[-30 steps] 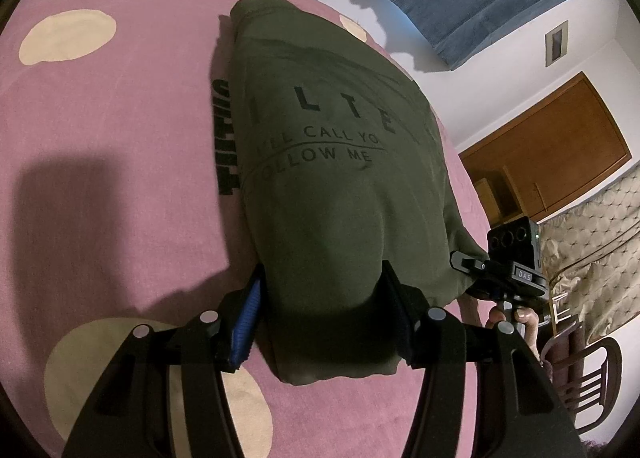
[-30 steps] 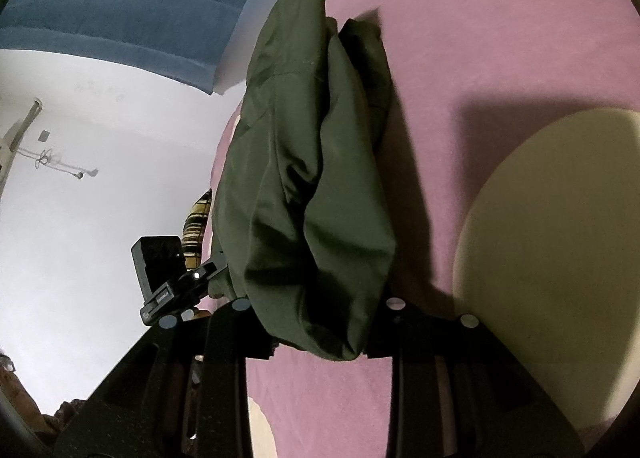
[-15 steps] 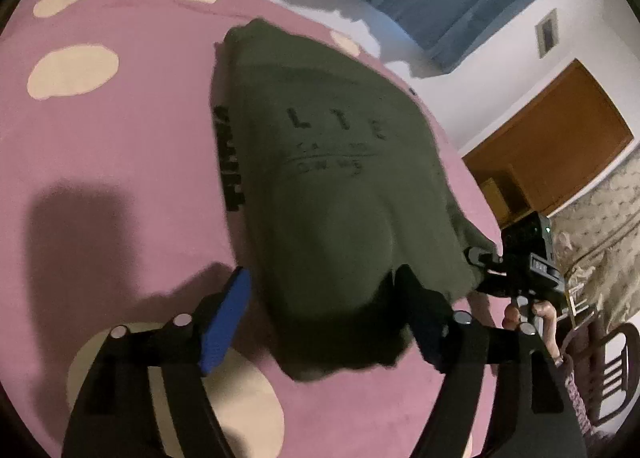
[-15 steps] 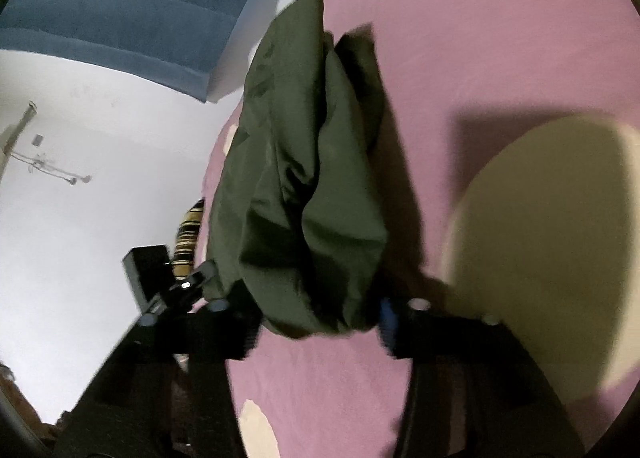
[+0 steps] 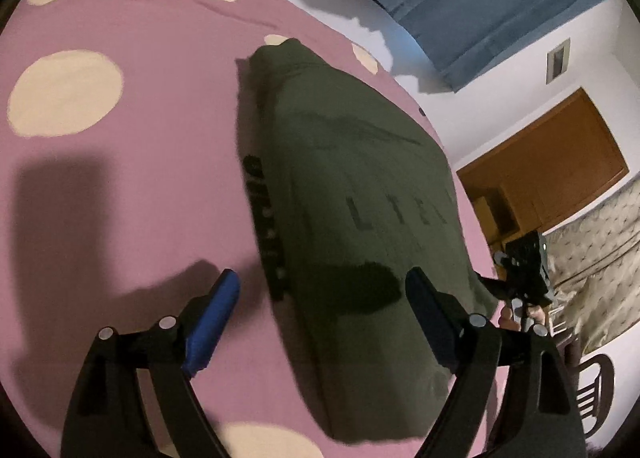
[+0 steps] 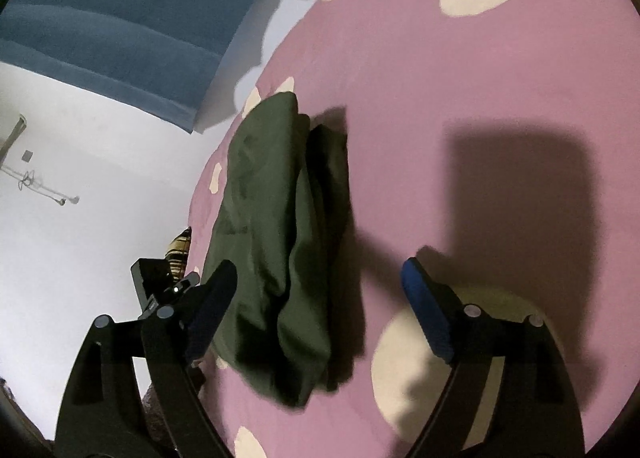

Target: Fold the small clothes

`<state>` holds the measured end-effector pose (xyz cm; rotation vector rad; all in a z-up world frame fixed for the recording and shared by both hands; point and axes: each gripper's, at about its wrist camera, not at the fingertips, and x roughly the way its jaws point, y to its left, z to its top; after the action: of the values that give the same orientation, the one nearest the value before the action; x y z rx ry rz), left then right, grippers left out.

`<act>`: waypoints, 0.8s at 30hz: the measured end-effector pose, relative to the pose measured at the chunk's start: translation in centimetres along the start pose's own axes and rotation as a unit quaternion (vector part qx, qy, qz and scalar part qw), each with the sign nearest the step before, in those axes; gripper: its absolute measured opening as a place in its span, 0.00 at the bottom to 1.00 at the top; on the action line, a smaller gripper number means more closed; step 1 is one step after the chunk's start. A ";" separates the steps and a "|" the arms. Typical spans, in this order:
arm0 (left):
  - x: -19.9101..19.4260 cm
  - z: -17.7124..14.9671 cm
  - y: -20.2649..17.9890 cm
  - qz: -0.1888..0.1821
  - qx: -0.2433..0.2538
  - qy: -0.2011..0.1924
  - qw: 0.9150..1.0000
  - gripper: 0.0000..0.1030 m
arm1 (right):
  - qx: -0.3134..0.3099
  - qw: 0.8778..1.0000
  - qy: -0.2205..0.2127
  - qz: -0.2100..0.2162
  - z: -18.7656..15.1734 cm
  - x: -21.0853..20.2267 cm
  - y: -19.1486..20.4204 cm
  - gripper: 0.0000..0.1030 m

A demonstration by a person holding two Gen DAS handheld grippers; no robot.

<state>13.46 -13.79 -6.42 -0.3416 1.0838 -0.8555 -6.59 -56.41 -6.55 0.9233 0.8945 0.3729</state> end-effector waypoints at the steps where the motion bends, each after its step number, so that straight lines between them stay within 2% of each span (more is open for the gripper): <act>1: 0.3 0.2 -0.4 -0.002 0.004 0.002 1.000 0.81 | 0.000 1.000 0.007 -0.002 0.5 0.8 -0.1 0.82; 9: 3.3 1.8 -1.6 -0.016 0.013 0.025 0.999 0.82 | -0.037 0.998 0.053 -0.012 3.1 5.9 1.5 0.82; 13: 3.8 1.8 -1.4 -0.021 0.010 0.031 0.999 0.83 | -0.057 0.996 0.070 -0.019 3.6 7.7 2.4 0.83; 18: 3.9 1.4 -0.7 -0.042 0.007 0.037 0.998 0.84 | -0.081 0.992 0.100 -0.008 3.8 9.4 3.1 0.82; 19: 4.1 1.3 -0.9 -0.039 0.015 0.035 0.999 0.84 | -0.086 0.991 0.102 -0.008 3.7 9.7 3.5 0.80; 21: 4.2 1.3 -1.2 -0.032 0.025 0.033 0.999 0.83 | -0.092 0.991 0.101 -0.010 3.6 10.4 3.7 0.67; 22: 4.3 1.3 -1.2 -0.032 0.026 0.033 0.999 0.81 | -0.088 0.991 0.101 -0.008 3.5 10.5 3.6 0.54; 23: 4.2 1.3 -1.2 -0.029 0.027 0.034 0.999 0.78 | -0.076 0.992 0.102 0.008 3.5 10.8 3.4 0.47; 24: 4.2 1.3 -1.2 -0.027 0.029 0.034 0.999 0.75 | -0.068 0.992 0.102 0.018 3.4 11.0 3.2 0.45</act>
<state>14.85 -17.94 -7.73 -0.2967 1.1145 -0.9504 2.94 -49.43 -8.46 0.7855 1.0265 0.5607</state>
